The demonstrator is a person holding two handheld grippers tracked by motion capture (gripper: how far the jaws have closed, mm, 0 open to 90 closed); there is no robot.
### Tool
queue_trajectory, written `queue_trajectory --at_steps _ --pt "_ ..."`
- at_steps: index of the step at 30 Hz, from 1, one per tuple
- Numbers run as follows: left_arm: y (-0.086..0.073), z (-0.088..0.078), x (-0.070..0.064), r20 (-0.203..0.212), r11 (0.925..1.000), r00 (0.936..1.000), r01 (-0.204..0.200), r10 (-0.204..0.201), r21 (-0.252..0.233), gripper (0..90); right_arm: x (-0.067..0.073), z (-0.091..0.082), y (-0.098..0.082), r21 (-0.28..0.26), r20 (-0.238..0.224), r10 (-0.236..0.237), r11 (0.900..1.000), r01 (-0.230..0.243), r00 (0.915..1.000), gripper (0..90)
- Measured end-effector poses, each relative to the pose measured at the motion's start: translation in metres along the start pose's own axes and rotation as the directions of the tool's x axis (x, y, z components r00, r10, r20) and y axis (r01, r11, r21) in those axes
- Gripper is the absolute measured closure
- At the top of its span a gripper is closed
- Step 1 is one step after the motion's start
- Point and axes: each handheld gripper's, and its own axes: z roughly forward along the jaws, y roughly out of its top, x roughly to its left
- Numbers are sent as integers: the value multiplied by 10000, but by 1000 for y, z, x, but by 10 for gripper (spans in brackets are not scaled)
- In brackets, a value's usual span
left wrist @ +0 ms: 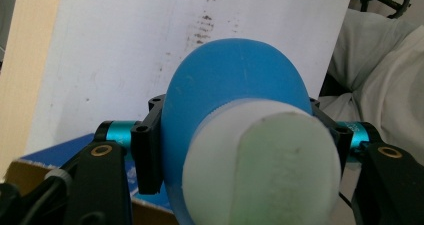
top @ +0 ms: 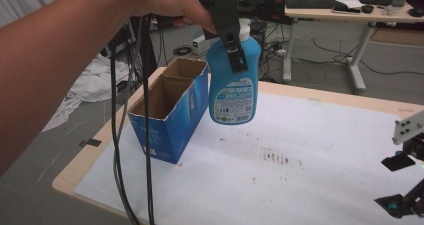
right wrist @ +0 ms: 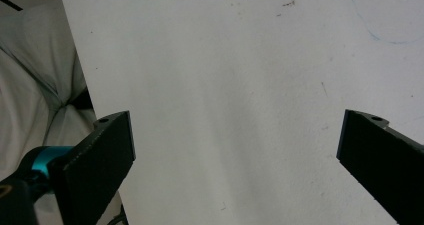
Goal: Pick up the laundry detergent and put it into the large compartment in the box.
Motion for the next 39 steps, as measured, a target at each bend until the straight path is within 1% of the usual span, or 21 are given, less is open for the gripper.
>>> queue_trajectory --at_steps 3,6,7,10,11,12,17,20,21,22,23,25,27,28,29,30,31,32,36,37,39 --pt "-11 -10 4 -9 10000 10000 69 -69 32 378 -1 0 1 -77 -5 -16 10000 16 10000 11" --pt "-22 -19 7 -64 9996 9996 277 -277 13 378 -1 0 2 -94 -18 -13 10000 13 10000 11" --pt "-29 -24 9 -136 9992 9991 394 -394 -23 378 -1 1 2 -101 -19 -47 9999 47 10000 11" --pt "-36 -29 11 -212 9989 9987 458 -458 15 378 -2 1 2 -104 -10 -42 9999 42 10000 11" --pt "-42 -34 13 -284 9983 9980 572 -570 78 378 -2 1 3 -145 -27 -14 9999 14 10000 11" --pt "-42 -34 13 -284 9983 9980 572 -570 78 379 -2 1 3 -145 -27 -14 9999 14 10000 11" --pt "-57 -45 18 -369 9958 9951 918 -918 -15 378 -3 2 3 -108 -42 -48 9999 47 10000 11" --pt "-67 -52 22 -494 9928 9917 1184 -1190 -156 379 -3 2 3 -83 -40 50 10000 -51 10000 11" --pt "-73 -55 25 -611 9915 9896 1297 -1302 -122 379 -4 2 3 -78 -54 76 9999 -76 10000 11" --pt "-73 -55 25 -611 9915 9896 1297 -1302 -122 379 -4 2 3 -78 -54 76 9999 -76 10000 11" --pt "-79 -57 28 -690 9893 9868 1457 -1462 -116 379 -4 3 4 -94 -50 40 9999 -40 10000 11" --pt "-83 -57 30 -732 9884 9857 1516 -1521 -121 379 -4 4 4 -45 -59 40 10000 -40 10000 12" --pt "-92 -58 33 -908 9849 9807 1729 -1731 -98 379 -4 4 5 -25 -48 84 10000 -84 10000 11" --pt "-92 -58 33 -908 9849 9807 1729 -1731 -98 379 -4 4 5 -25 -48 84 10000 -84 10000 11" --pt "-98 -59 36 -1031 9840 9786 1781 -1778 -66 379 -5 4 5 -44 -55 129 9999 -129 9999 11" --pt "-98 -59 36 -1031 9840 9786 1781 -1778 -66 379 -5 4 5 -44 -55 129 9999 -129 9999 11" --pt "-105 -58 38 -1135 9812 9747 1928 -1926 -96 379 -5 5 5 -35 -56 152 9999 -152 9999 11" --pt "-105 -58 38 -1135 9812 9747 1928 -1926 -96 379 -5 5 5 -35 -56 152 9999 -152 9999 11" --pt "-117 -55 43 -1353 9766 9675 2149 -2138 -64 379 -6 6 6 -21 -66 92 10000 -93 9999 11" --pt "-122 -53 46 -1485 9741 9631 2261 -2244 -61 379 -6 6 6 15 -59 97 10000 -97 9999 11" --pt "-125 -52 47 -1544 9732 9615 2297 -2274 -29 379 -6 7 7 50 -51 126 9999 -126 9999 11"
